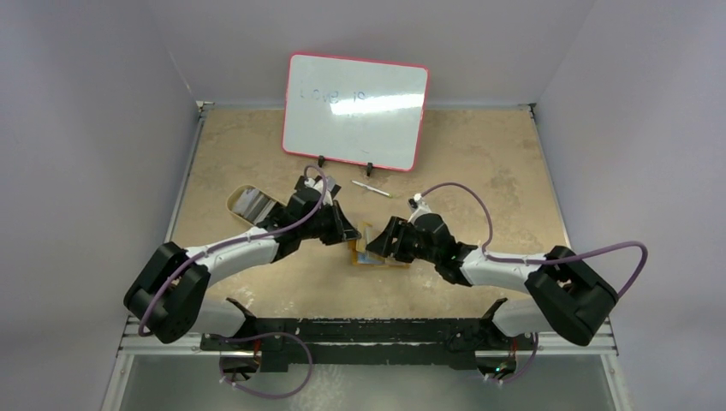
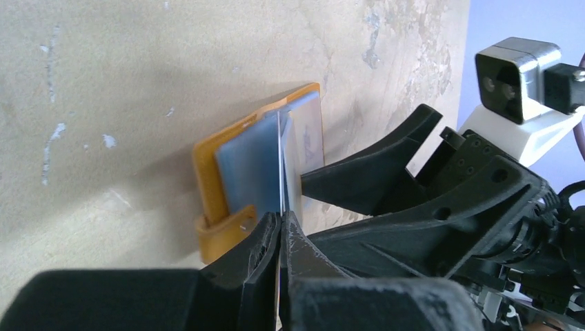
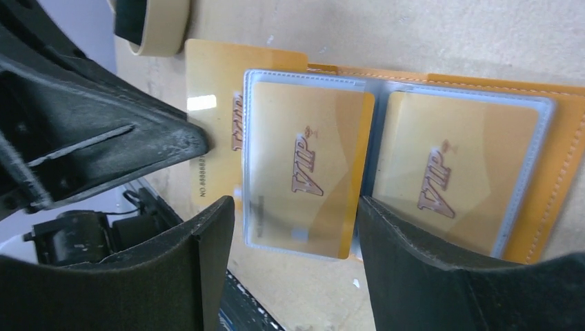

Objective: Put the credit cards into the card holder
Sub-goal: Turn over the card slot in the card holder.

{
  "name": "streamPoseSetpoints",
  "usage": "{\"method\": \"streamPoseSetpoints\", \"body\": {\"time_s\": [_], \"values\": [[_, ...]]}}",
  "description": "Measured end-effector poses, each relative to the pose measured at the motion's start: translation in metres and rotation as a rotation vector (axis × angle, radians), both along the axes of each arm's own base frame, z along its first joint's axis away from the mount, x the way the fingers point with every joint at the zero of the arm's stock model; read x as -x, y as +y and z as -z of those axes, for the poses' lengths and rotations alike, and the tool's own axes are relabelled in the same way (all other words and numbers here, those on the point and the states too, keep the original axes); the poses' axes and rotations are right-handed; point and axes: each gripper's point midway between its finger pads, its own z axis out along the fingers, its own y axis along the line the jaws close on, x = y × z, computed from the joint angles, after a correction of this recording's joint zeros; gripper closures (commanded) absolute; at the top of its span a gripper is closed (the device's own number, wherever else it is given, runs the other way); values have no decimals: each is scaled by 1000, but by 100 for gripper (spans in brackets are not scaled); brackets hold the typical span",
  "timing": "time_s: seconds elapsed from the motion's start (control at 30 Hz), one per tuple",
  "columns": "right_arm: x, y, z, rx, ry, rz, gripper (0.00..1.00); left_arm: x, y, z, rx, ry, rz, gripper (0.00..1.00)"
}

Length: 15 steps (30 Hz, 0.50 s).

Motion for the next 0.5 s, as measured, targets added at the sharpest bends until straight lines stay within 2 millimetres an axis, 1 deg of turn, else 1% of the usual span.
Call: {"method": "streamPoseSetpoints", "body": {"time_s": [0.1, 0.23, 0.33, 0.5], "values": [[2, -5, 6, 53, 28, 2, 29, 2, -5, -2, 9, -5, 3, 100], [-2, -10, 1, 103, 28, 21, 27, 4, -15, -2, 29, -10, 17, 100], [-5, -11, -3, 124, 21, 25, 24, 6, -23, 3, 37, 4, 27, 100], [-4, -18, 2, 180, 36, 29, 19, 9, -28, 12, 30, 19, 36, 100]]}}
